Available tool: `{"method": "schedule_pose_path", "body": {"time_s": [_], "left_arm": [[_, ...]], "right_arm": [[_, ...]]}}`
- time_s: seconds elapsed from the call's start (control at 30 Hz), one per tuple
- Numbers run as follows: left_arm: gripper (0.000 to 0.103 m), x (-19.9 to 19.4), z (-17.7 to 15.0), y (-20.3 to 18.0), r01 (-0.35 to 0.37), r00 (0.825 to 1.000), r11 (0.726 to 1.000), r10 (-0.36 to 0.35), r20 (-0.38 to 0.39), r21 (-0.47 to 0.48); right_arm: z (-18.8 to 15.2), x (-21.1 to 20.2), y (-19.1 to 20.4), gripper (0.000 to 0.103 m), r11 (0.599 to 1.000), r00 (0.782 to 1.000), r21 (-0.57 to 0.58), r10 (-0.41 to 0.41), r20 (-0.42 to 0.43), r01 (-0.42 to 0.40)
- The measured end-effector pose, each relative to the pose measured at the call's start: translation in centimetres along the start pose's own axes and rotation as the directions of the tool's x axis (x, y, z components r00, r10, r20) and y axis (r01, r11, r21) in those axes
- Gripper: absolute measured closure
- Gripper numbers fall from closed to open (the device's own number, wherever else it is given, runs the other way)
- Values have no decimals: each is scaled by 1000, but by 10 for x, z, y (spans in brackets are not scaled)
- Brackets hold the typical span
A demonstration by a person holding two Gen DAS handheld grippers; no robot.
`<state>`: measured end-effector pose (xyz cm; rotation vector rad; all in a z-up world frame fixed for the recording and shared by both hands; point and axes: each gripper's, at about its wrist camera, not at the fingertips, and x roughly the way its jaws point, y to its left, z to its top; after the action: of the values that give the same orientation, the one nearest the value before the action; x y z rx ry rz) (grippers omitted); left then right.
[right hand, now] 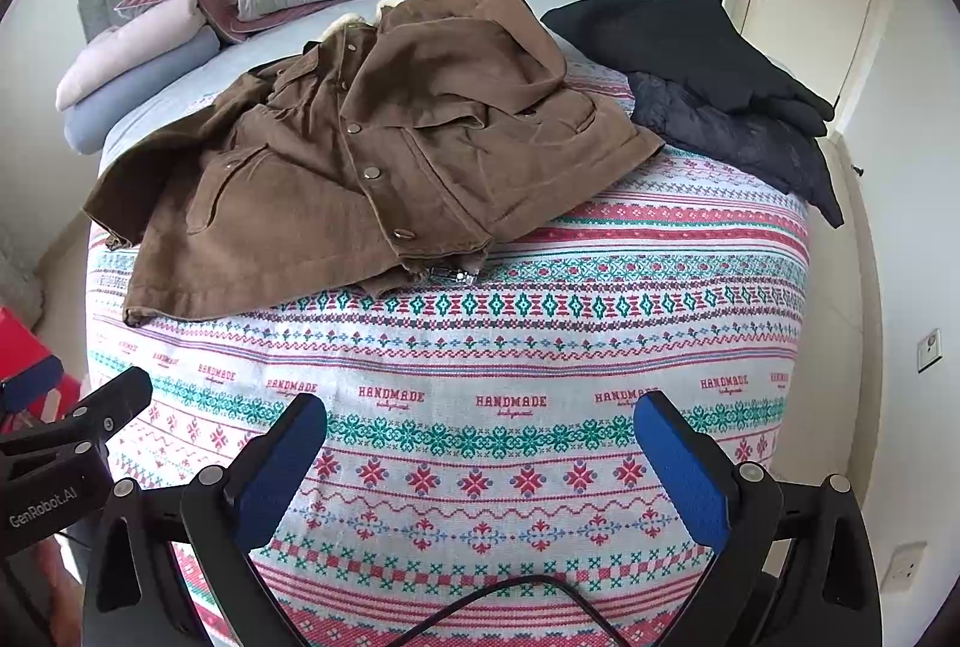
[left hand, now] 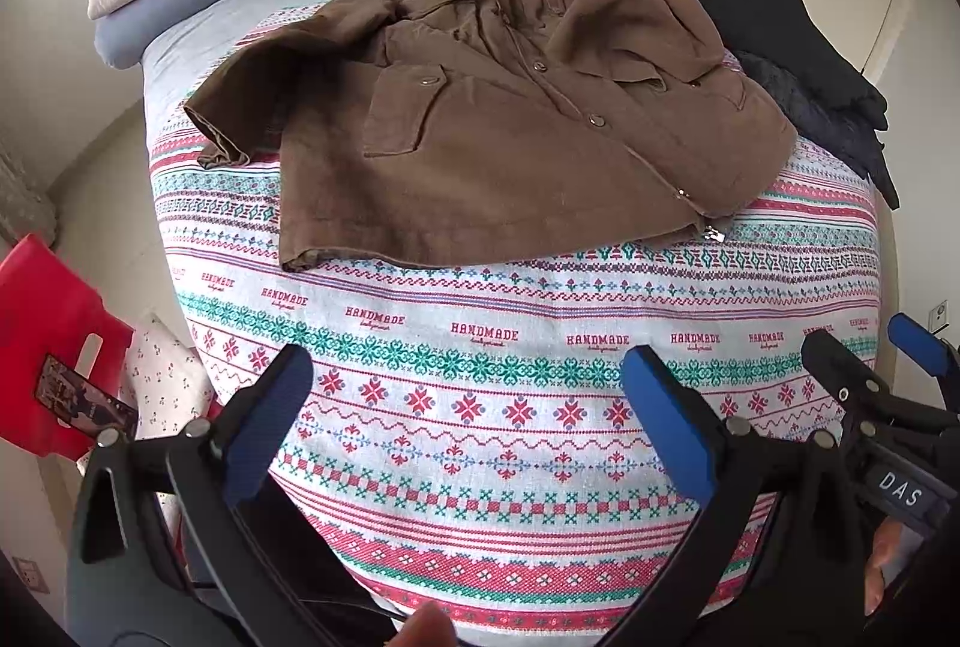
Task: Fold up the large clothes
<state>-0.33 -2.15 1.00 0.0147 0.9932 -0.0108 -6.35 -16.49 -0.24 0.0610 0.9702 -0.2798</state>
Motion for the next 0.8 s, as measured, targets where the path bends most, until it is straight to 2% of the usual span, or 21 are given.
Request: {"method": "schedule_pose_path", "body": {"time_s": [0.8], "left_arm": [[1, -8, 6, 0, -14, 999, 1000, 14, 30, -2]], "right_arm": [[13, -5, -2, 0, 1000, 999, -26, -13, 35, 14]]}}
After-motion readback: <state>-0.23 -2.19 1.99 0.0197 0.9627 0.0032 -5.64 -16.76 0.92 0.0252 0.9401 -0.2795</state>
